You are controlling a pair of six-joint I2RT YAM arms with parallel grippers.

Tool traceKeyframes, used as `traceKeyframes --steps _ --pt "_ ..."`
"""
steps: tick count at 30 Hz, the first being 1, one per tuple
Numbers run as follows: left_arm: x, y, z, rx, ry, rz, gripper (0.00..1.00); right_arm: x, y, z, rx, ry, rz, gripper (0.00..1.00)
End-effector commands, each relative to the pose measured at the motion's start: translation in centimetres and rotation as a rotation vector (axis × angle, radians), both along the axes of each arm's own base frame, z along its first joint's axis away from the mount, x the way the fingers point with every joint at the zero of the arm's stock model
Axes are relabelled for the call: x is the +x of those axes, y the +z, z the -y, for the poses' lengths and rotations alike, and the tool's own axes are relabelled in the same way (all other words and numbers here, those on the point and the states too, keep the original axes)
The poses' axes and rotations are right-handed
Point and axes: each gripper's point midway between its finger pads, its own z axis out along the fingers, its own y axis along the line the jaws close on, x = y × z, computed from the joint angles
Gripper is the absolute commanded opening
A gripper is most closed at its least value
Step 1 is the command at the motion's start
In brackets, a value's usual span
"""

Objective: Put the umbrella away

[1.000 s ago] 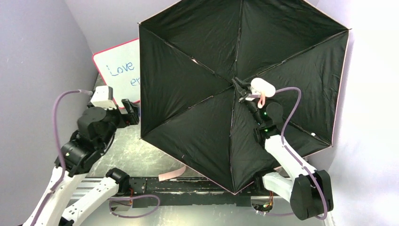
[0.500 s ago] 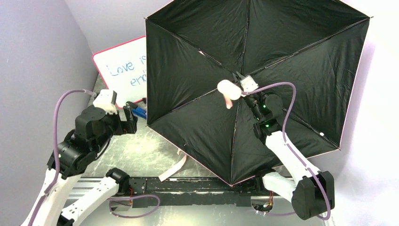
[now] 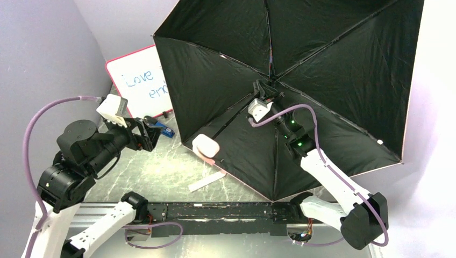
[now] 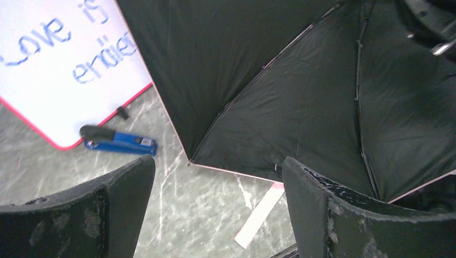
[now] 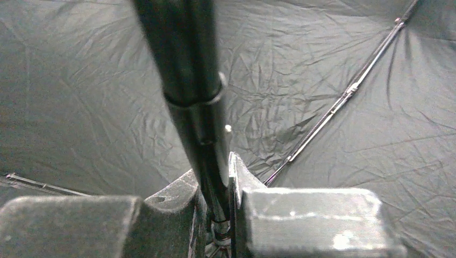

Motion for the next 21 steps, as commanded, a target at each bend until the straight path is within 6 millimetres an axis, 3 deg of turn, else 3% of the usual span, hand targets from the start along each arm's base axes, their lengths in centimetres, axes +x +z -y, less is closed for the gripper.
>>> traceKeyframes --steps 1,10,16,21 --pt "-1.3 3.3 2.2 -0.088 -0.143 0.090 0.91 -2.0 5.5 0.8 -0.134 -0.094 0.241 0.00" --pt "-2.3 6.7 4.4 -0.145 -0.281 0.152 0.92 -5.0 9.2 0.1 -0.290 -0.114 0.463 0.00" --pt "-4.0 9.0 7.3 -0.212 -0.473 0.169 0.88 -5.9 8.3 -3.1 -0.424 -0.082 0.547 0.00" --pt "-3.9 8.0 9.0 -0.210 -0.569 0.106 0.85 -6.2 8.5 -5.6 -0.480 -0.116 0.616 0.00"
